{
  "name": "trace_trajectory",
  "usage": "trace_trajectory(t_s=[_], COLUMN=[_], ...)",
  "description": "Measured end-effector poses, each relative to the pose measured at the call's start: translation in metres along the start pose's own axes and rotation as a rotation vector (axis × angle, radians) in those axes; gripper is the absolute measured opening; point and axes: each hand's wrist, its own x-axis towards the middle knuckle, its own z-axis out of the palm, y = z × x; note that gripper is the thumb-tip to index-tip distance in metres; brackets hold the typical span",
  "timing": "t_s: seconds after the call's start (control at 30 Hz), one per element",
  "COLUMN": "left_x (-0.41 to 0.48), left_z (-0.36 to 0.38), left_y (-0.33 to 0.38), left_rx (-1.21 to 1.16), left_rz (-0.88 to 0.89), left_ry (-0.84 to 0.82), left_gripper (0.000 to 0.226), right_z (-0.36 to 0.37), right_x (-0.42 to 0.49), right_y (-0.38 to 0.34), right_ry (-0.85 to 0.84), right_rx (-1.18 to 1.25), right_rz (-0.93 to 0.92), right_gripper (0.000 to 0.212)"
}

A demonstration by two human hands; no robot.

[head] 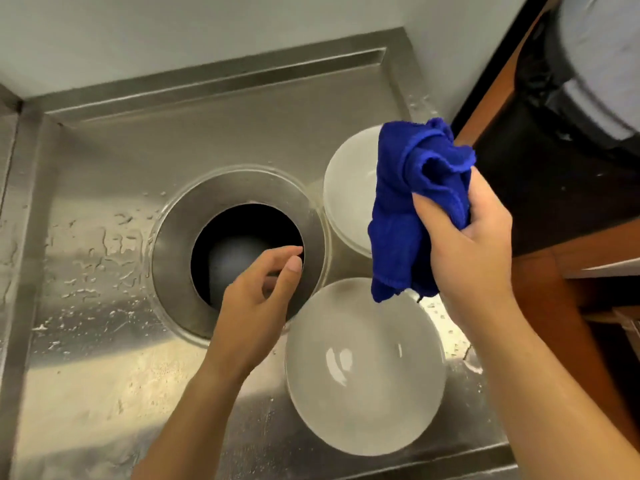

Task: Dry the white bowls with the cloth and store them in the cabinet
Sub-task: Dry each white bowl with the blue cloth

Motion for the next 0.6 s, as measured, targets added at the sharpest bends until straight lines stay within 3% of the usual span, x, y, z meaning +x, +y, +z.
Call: trace_trajectory(t_s=[0.2,0.4,0.53,0.6], left_x=[0.06,0.107,0.118,0.123], left_z=[0.017,0.054,0.071,0.076], left_y=[0.068,0.056,0.038,0.032], left_rx=[-0.026,0.056,0.161,0.199], left_rz=[0.074,-0.106,-0.096,-0.096], left_ry=[0.114,0.091,0.15,0.169], left_gripper=[0.027,0.054,0.054,0.054], right_z=[-0.025,-0.042,-0.044,-0.044], right_x=[0.046,0.074,0.076,0.074], right_y=[-0.045,-0.035,-0.008,0.007], right_ry=[0.104,0.112,0.111,0.115], right_rx=[0.04,0.0,-0.076,-0.108], right_rz=[-0.089,-0.054,-0.017,0.007], right_gripper=[0.02,0.017,0.043,0.043])
